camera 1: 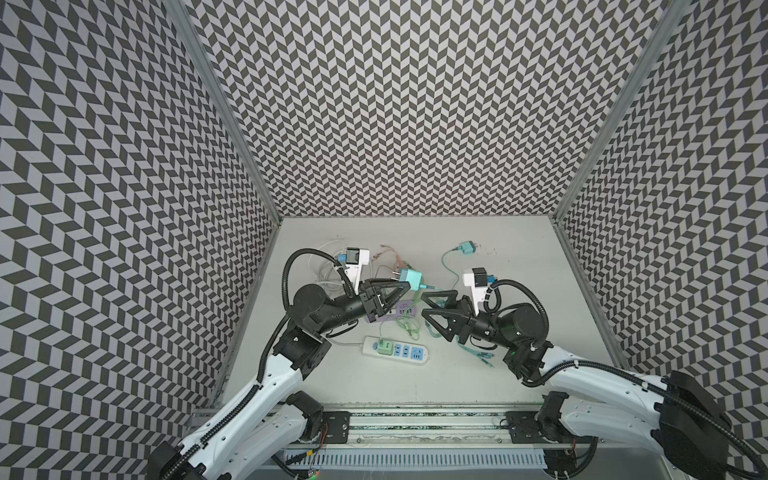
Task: Insert the plug
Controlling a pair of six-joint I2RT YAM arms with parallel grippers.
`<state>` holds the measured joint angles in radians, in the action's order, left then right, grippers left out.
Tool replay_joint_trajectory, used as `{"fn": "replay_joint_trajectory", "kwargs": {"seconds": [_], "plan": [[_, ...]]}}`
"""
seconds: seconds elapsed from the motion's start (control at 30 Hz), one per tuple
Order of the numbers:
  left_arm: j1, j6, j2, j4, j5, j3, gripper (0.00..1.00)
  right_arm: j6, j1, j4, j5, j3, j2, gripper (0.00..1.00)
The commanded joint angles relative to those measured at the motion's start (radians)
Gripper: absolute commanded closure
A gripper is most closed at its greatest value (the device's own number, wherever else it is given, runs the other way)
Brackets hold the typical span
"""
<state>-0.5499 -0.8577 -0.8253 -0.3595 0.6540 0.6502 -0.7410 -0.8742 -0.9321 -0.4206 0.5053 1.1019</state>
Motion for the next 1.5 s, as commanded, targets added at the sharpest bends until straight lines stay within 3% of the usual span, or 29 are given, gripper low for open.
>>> {"fn": "replay_joint_trajectory", "kwargs": {"seconds": [0.0, 0.57, 1.23, 1.47], "plan": [[-0.013, -0.005, 0.029, -0.048, -0.001, -0.011, 1.00, -0.044, -0.003, -0.139, 0.046, 0.029, 0.020, 0.29], [-0.057, 0.013, 0.054, -0.057, -0.010, -0.050, 1.00, -0.062, 0.001, -0.141, 0.053, 0.123, 0.101, 0.34], [-0.096, 0.049, 0.047, -0.050, -0.013, -0.058, 1.00, -0.069, 0.012, -0.140, 0.016, 0.148, 0.108, 0.64], [-0.097, 0.071, 0.049, -0.016, -0.017, -0.049, 1.00, -0.057, 0.018, -0.140, 0.014, 0.134, 0.096, 0.79]]}}
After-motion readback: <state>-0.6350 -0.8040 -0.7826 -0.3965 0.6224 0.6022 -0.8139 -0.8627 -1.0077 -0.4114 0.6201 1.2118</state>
